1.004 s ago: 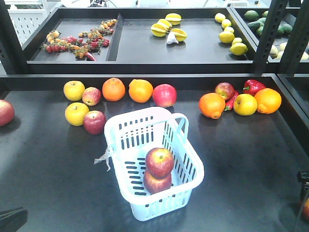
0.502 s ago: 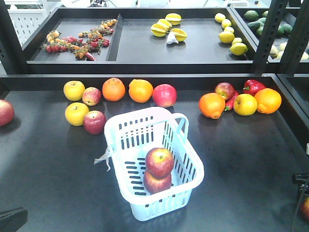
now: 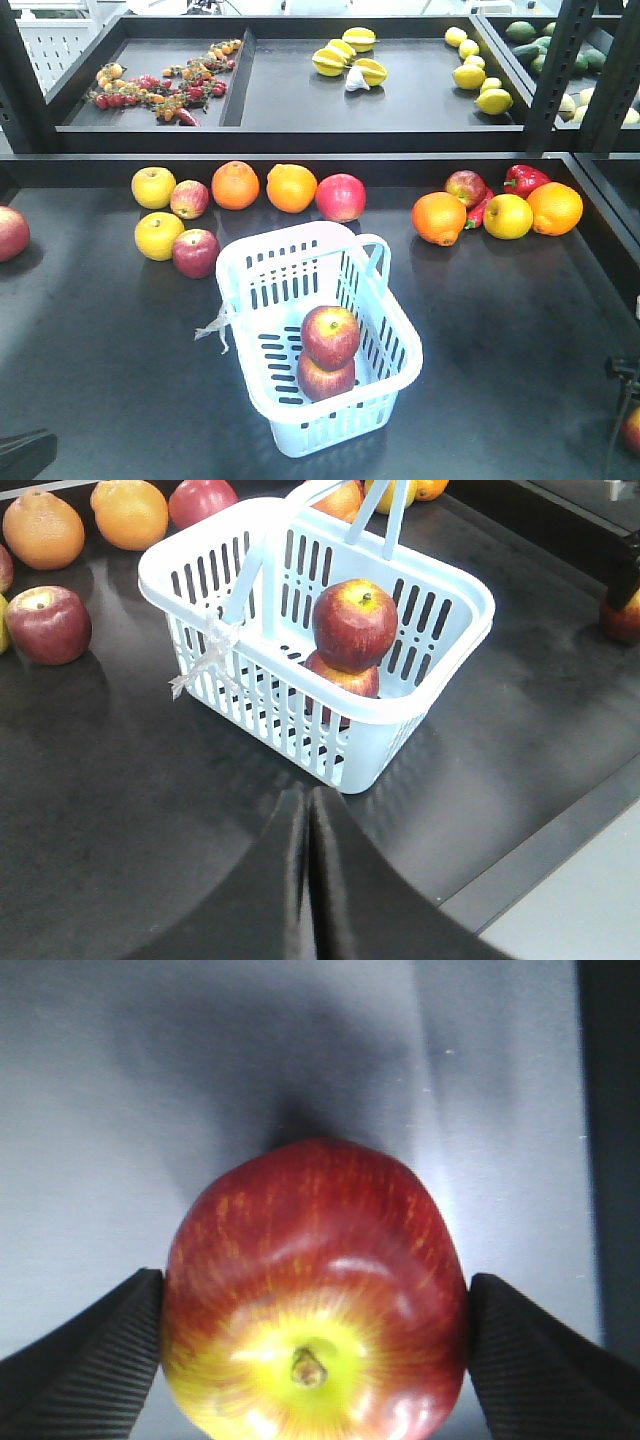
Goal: Pick three apples into basket with both arms
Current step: 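Withdraw the right gripper toward a third red apple on the table, then grasp the third red apple and carry it over the basket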
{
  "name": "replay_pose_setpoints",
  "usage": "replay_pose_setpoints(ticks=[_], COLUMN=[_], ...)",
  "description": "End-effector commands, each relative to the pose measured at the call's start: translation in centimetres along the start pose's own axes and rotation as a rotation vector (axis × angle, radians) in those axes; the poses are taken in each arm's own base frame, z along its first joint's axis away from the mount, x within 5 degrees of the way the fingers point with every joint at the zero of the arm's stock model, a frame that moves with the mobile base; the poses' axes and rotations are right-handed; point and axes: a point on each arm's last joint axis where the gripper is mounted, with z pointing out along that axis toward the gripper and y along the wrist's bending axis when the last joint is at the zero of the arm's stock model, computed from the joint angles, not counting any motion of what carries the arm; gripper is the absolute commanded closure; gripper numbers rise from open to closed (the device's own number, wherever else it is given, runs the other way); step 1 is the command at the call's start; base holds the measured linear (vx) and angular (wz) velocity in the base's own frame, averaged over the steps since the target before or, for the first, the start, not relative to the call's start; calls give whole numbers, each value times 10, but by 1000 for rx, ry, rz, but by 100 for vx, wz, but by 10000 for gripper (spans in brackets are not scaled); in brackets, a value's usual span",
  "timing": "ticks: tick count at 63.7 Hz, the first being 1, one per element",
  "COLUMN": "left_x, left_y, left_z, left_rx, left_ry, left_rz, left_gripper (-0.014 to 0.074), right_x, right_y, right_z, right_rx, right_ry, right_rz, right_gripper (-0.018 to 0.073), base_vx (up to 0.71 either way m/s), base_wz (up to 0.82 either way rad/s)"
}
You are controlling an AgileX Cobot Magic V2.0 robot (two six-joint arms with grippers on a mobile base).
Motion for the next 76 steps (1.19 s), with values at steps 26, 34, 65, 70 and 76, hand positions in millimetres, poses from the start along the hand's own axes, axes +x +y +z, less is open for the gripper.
replay_pose_setpoints(ticks=[26, 34, 65, 70, 76], left_x=[-12, -13, -13, -12, -12], left_y=[0, 0, 0, 0, 0], left_z=[-3, -3, -3, -3, -3], left_rx=[-5, -6, -6, -5, -5], left_ry=[-75, -77, -76, -75, -75], left_rz=[-22, -22, -22, -22, -22], left_gripper=[603, 603, 603, 603, 603], right_x=[10, 27, 74, 76, 78], right_y=[47, 85, 252, 267, 283], right_z=[-159, -183, -175, -166, -155], right_rx=[-403, -551, -676, -686, -701], right_ry=[-386, -408, -405, -398, -394], right_rz=[-131, -256, -651, -665, -675], right_gripper=[489, 489, 489, 489, 489], base_vx=[0, 0, 0, 0, 0], base_wz=[0, 0, 0, 0, 0])
